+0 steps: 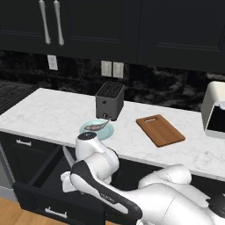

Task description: Pick up the knife from the drawer and place it on the cutting board. Then place the meat from the plate to the cutting board.

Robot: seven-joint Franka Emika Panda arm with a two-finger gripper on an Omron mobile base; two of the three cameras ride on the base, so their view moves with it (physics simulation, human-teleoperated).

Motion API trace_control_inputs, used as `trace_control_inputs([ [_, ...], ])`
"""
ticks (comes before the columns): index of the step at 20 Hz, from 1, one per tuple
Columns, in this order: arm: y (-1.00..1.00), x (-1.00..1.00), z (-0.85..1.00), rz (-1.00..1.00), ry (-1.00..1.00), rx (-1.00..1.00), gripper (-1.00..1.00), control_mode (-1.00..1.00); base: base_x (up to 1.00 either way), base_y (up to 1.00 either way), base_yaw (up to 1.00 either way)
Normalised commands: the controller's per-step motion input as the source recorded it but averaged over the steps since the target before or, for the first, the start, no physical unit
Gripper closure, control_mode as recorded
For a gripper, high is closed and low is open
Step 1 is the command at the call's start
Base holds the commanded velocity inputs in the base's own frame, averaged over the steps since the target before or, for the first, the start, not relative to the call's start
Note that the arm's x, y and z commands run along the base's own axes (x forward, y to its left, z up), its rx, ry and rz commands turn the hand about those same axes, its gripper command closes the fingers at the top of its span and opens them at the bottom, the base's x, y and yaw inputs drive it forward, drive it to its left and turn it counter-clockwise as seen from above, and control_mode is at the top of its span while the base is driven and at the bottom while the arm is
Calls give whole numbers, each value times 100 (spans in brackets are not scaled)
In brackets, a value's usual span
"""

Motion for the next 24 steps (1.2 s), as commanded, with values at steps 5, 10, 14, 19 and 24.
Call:
trace_control_inputs([
  [5, -100, -1, 100, 1, -13, -3, 100, -100, 0, 0, 0],
  [10, -100, 28, 89, 2, -8, -2, 100, -100, 0, 0, 0],
  [14, -100, 79, 96, -2, -2, -3, 100, -100, 0, 0, 0],
  [19, -100, 100, 64, -5, 5, 0, 100, -100, 0, 0, 0],
  [24, -100, 100, -25, 1, 25, -1, 100, -100, 0, 0, 0],
])
